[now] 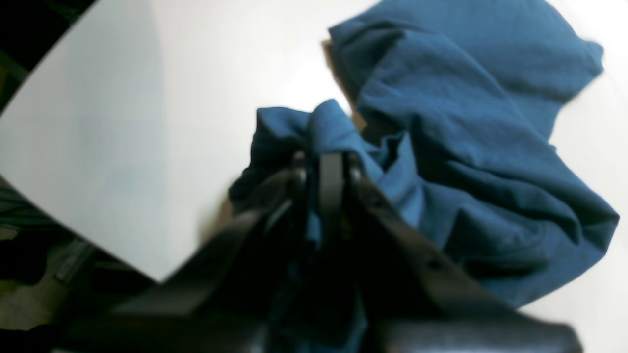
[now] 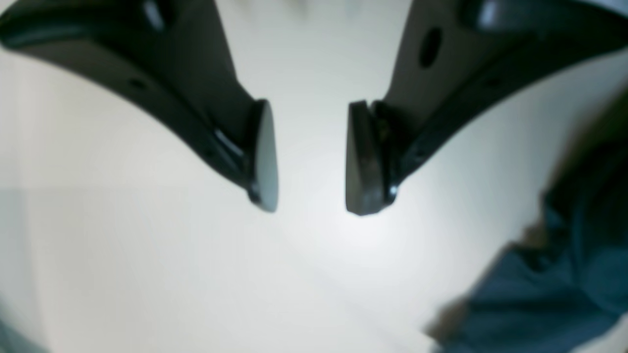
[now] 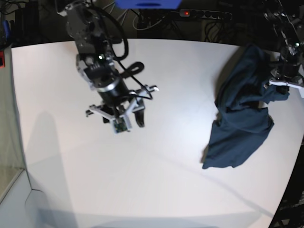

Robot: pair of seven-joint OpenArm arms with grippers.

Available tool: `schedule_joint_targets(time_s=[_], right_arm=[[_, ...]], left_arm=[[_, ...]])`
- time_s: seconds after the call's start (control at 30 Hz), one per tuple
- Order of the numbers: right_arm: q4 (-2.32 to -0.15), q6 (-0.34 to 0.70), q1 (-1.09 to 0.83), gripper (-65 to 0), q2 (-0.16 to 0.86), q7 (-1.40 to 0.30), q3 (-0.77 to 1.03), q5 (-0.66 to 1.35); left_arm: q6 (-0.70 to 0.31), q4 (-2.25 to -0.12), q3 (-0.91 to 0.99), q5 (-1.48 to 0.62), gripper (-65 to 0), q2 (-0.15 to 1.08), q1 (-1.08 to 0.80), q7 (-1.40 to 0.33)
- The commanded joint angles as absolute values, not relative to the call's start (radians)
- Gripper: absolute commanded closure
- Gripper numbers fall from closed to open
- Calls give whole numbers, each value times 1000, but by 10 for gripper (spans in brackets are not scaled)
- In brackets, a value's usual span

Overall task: Layout the t-shirt on the table in an organized manner, then fold the t-shirt properly
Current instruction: 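Grasp the shirt with the left gripper and reach the right gripper over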

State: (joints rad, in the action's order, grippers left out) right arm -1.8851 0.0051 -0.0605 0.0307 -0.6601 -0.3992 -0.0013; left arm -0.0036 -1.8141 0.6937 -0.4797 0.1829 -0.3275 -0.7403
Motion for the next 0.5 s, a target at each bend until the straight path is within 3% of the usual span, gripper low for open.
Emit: schedule_joint_targets(time_s=[0.0, 0.27, 0.47], right_arm=[[-1871, 8, -24, -240, 12, -647, -415, -1], [-1508, 116, 199, -241, -147, -639, -476, -1], [-1185, 170, 400, -242, -157, -561, -473, 25]], left_arm=[[-7, -1831, 710, -483, -4, 197, -332, -717], [-7, -1833, 720, -483, -4, 193, -367, -717], [-7, -1842, 717, -483, -4, 186, -384, -717]])
